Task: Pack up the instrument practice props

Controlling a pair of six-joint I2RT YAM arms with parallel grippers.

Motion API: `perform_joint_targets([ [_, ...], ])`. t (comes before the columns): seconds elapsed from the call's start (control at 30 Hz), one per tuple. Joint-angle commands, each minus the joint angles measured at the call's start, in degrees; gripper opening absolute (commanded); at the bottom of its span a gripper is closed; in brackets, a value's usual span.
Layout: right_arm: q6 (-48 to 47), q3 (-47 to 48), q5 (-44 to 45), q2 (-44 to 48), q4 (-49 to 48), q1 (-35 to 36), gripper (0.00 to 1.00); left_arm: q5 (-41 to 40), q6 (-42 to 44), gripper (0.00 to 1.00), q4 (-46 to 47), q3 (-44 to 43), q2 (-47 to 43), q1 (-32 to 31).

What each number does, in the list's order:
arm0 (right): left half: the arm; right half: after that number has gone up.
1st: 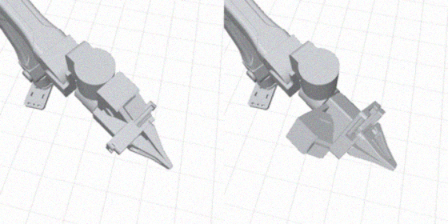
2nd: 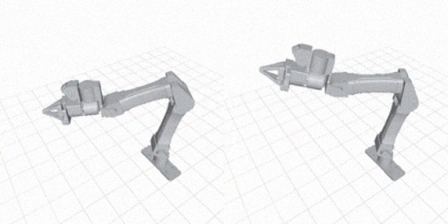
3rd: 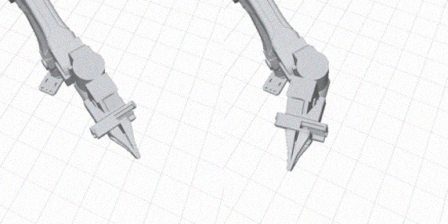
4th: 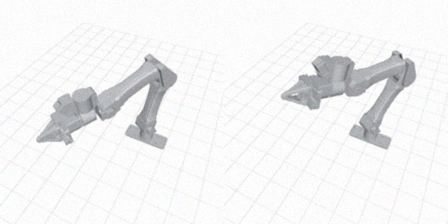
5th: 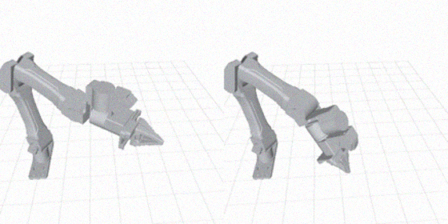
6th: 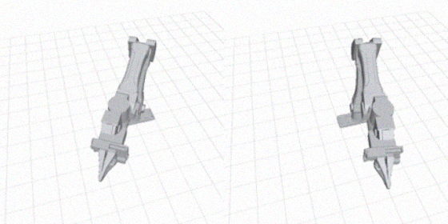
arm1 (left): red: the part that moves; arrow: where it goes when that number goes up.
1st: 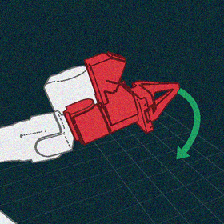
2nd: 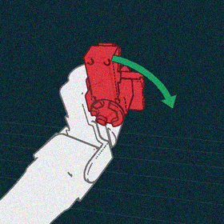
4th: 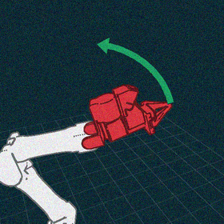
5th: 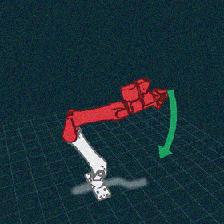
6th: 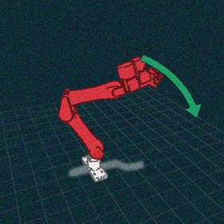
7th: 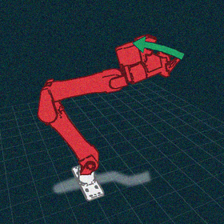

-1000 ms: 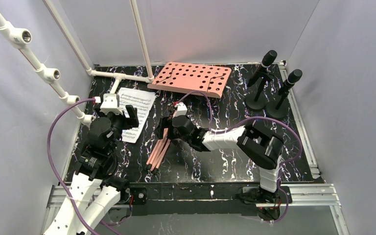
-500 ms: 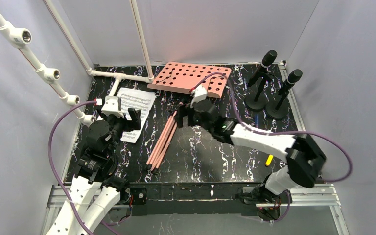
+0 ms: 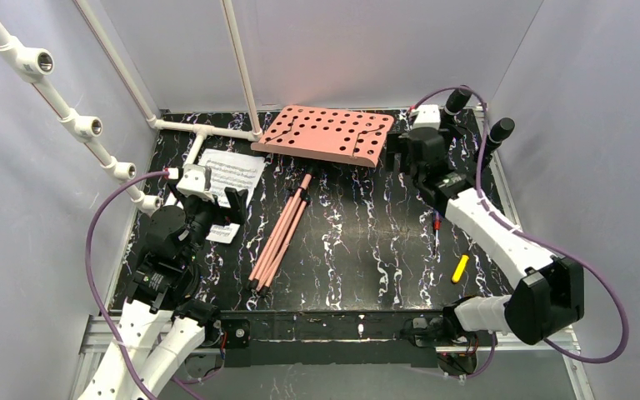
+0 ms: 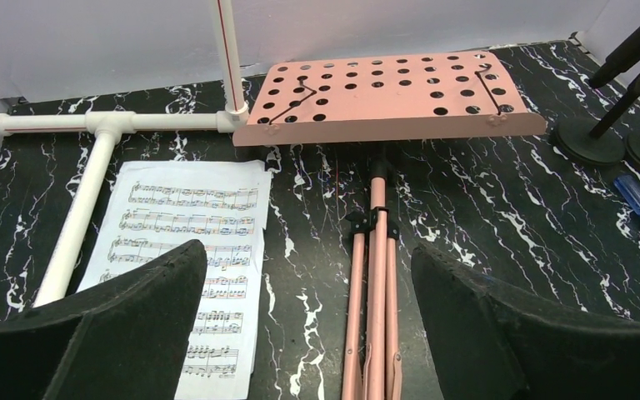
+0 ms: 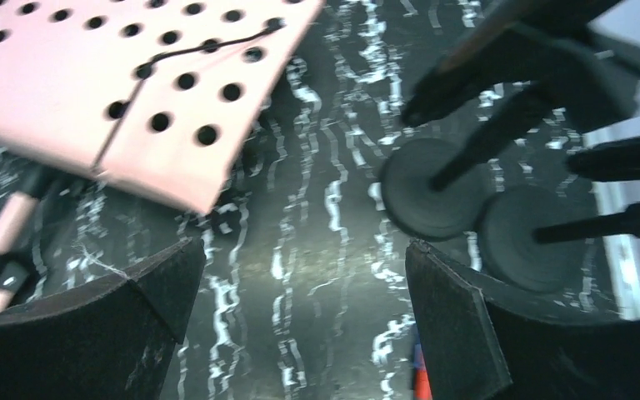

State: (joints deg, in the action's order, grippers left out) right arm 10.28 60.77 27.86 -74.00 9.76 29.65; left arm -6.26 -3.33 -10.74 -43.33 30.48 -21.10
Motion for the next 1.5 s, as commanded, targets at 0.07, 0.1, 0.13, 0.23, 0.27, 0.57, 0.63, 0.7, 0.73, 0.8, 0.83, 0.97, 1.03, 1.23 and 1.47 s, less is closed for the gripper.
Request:
perform_joint_targets([
  [0.07, -6.22, 7.48, 0.42, -2.07, 1.40, -9.22, 0.99, -0.39, 1.17, 0.92, 0.72, 0.94, -0.56, 0.22],
  [0.1, -6.72, 7.78, 0.33, -2.44, 0.37, -10.21, 0.99, -0.35, 1.14, 0.92, 0.81, 0.99, -0.66, 0.16],
  [0.13, -7.36, 8.01, -0.25, -2.84, -0.78, -11.03, 0.99, -0.27, 1.14, 0.92, 0.81, 1.05, -0.68, 0.16],
  [0.23, -9.59, 9.40, 0.15, -4.15, -4.15, -12.86, 0.99, -0.24, 1.46, 0.93, 0.87, 1.07, -0.77, -0.35],
  [0.27, -10.11, 9.72, 0.34, -4.73, -5.48, -13.72, 0.99, -0.18, 1.60, 0.93, 0.94, 1.15, -0.85, -0.58],
  [0.57, -17.39, 9.55, -12.92, -9.30, -19.10, -22.01, 0.99, 0.47, 1.93, 0.93, 1.35, 1.40, -1.23, -1.13],
  [0.63, -18.37, 10.68, -18.34, -11.11, -19.40, -24.03, 0.99, 0.31, 2.16, 0.93, 1.41, 1.41, -1.51, -1.13],
  [0.7, -19.63, 11.30, -23.20, -12.85, -19.66, -25.10, 0.99, 0.30, 2.27, 0.92, 1.49, 1.49, -1.70, -1.13],
  [0.73, -19.84, 11.56, -25.41, -13.64, -19.64, -25.77, 0.99, 0.29, 2.29, 0.92, 1.51, 1.50, -1.77, -1.16],
  [0.8, -19.93, 12.26, -28.16, -15.15, -19.17, -26.64, 0.97, 0.43, 2.36, 0.93, 1.55, 1.58, -1.87, -1.14],
  [0.83, -19.85, 12.34, -29.39, -15.78, -19.26, -27.08, 0.96, 0.36, 2.44, 0.93, 1.53, 1.58, -1.91, -1.13],
  [0.97, -19.84, 12.13, -33.48, -17.61, -20.59, -28.53, 0.88, 0.95, 2.49, 0.92, 1.77, 1.67, -2.08, -1.18],
  [1.03, -20.10, 12.62, -34.60, -18.23, -20.66, -29.00, 0.79, 1.27, 2.66, 0.92, 1.84, 1.75, -2.08, -1.14],
  [1.23, -21.83, 14.51, -36.73, -17.88, -18.74, -29.12, 0.59, 1.60, 2.83, 0.92, 2.12, 1.91, -2.09, -1.13],
  [1.47, -23.59, 15.73, -37.52, -13.58, -17.08, -29.09, 0.38, 1.60, 2.98, 0.92, 2.20, 2.02, -1.77, -1.13],
])
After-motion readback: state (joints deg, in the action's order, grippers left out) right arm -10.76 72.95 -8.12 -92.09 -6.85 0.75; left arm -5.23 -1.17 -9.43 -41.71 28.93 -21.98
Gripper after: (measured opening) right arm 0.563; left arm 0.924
